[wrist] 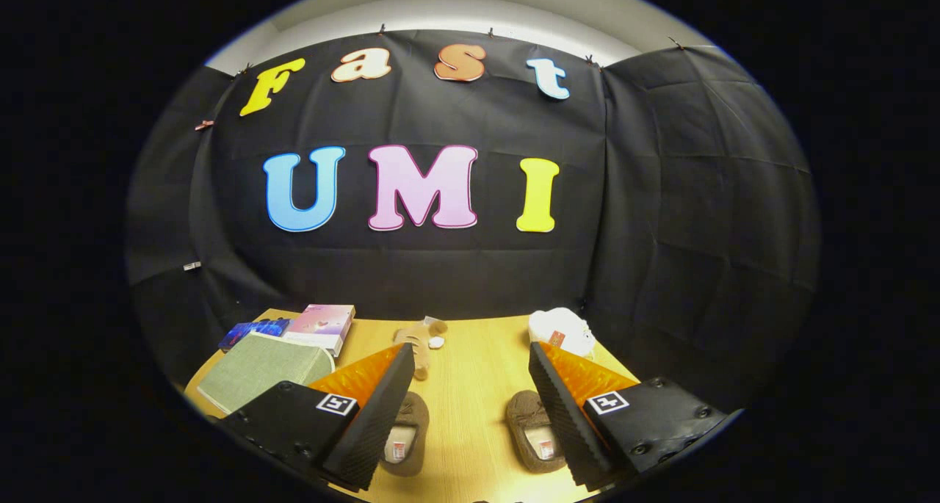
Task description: Open the storage box then place both shoes into the box .Put the left shoe in first, then the right shoe, with the right side of both shoes facing outward in a uniform manner.
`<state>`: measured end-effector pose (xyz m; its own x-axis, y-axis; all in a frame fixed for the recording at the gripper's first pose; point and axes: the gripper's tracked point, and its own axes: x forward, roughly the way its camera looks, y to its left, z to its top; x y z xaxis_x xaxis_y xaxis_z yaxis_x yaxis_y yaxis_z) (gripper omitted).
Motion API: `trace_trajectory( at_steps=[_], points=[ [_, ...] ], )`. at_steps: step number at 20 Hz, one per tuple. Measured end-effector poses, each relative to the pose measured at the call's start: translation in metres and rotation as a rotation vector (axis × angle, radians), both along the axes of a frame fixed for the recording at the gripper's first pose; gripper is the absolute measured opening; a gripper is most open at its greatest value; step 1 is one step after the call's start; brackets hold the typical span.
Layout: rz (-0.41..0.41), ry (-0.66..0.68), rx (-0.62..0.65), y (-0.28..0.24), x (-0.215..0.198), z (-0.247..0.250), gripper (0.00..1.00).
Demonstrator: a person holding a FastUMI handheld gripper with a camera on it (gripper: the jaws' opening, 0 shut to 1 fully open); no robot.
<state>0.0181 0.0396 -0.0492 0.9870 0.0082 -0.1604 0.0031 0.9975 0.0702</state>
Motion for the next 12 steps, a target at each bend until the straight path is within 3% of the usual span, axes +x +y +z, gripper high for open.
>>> trace_trajectory(
  at_steps=[2,4,8,12],
  points=[
    [0.022,0.027,0.038,0.007,0.006,-0.006,0.97],
    [0.095,0.060,0.107,0.026,0.010,-0.015,0.98],
    [0.304,0.230,0.292,0.078,0.011,-0.056,0.99],
    [0.502,0.453,0.568,0.127,-0.005,-0.097,0.98]
  ],
)
